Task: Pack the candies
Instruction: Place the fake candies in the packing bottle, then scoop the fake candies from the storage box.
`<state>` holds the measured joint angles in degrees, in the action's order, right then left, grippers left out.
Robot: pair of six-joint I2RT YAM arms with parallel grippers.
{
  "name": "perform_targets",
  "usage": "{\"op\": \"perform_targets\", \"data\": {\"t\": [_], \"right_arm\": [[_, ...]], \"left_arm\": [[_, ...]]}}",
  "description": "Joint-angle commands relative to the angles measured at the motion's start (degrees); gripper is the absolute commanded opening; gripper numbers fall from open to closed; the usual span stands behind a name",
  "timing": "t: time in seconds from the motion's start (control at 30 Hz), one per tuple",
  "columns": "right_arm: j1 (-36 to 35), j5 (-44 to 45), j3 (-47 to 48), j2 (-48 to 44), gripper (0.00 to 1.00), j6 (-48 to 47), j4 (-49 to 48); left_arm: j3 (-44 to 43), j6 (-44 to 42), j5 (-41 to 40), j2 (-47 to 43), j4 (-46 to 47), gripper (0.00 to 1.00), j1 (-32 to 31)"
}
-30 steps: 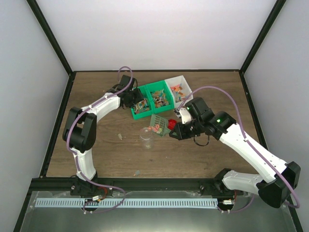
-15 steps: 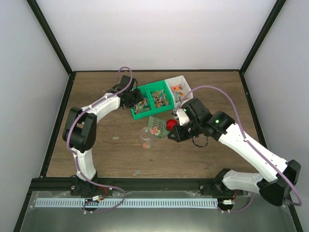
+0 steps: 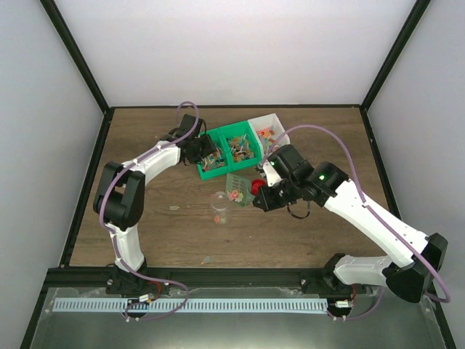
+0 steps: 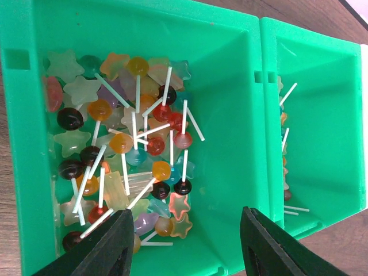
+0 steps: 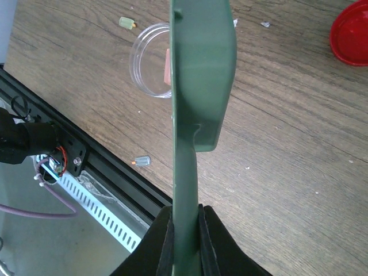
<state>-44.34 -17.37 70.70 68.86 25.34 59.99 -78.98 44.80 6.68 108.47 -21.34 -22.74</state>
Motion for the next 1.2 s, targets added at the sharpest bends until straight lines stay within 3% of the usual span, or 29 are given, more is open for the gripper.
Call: {"op": "perform_targets", "data": {"t": [0.0, 0.93, 1.17], "right_arm": [[-1.5, 2.9, 4.8, 1.2, 0.01, 0.1, 2.8], [-5.1, 8.3, 11.8, 5.5, 0.01, 1.1, 6.8], [-1.7, 9.8, 17.0, 7.0, 0.01, 3.0, 3.8]], "left_arm": [[0.6, 0.4, 0.2, -2.0, 1.6, 0.52, 0.3], [0.6, 0.3, 0.6, -1.6, 2.2, 0.53, 0.6], [-0.4, -0.7, -1.6, -2.8, 1.0, 0.54, 0.6]]}}
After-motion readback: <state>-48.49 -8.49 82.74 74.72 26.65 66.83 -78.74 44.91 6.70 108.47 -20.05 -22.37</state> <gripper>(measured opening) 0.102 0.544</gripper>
